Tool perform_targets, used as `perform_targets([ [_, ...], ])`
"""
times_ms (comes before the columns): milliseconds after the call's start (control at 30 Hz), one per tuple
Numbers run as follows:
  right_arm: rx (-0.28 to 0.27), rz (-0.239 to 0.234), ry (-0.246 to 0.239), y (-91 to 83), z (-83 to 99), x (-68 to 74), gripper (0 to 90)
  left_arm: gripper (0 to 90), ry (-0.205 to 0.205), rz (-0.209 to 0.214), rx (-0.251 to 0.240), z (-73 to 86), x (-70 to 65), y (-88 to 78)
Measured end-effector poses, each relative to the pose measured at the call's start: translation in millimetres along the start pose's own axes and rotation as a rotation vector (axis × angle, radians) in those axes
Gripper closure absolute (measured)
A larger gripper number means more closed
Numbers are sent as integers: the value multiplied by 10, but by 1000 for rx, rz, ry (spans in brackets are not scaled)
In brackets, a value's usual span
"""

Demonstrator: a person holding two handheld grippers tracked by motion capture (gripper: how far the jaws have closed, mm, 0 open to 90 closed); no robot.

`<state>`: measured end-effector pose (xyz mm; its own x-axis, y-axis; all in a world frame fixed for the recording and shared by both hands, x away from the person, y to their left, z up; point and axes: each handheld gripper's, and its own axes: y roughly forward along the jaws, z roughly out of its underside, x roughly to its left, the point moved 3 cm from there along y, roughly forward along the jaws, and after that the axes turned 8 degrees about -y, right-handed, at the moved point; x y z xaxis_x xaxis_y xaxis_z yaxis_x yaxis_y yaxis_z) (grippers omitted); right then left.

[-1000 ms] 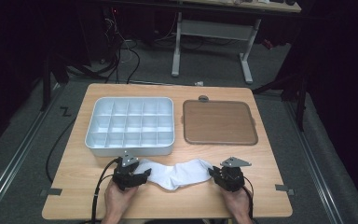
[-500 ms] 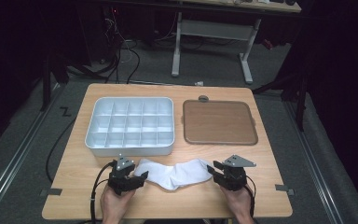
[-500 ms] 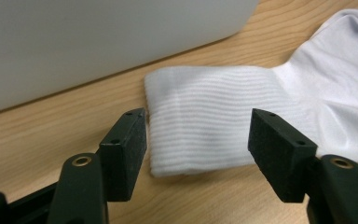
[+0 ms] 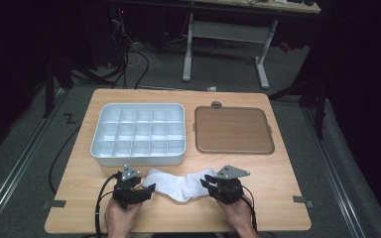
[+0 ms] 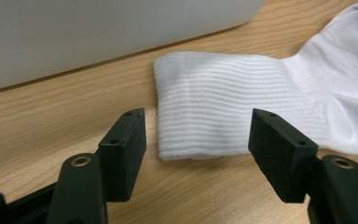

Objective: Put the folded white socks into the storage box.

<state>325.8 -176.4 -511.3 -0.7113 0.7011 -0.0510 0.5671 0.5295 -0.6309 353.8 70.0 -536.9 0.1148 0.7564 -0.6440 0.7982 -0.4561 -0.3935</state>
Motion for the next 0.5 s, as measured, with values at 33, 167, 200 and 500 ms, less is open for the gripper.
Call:
perform_targets([
  [33, 3, -10, -7, 37, -13, 27, 742, 374, 1, 2, 1, 1, -2, 3],
  [167, 16, -45, -26, 160, -53, 125, 753, 374, -3, 1, 2, 11, -18, 25],
  [200, 21, -52, -29, 186, -60, 145, 757, 375, -3, 2, 4, 16, -23, 31],
  [500, 42, -87, -49, 331, -69, 254, 772, 398, 22, -21, 11, 51, -26, 93],
])
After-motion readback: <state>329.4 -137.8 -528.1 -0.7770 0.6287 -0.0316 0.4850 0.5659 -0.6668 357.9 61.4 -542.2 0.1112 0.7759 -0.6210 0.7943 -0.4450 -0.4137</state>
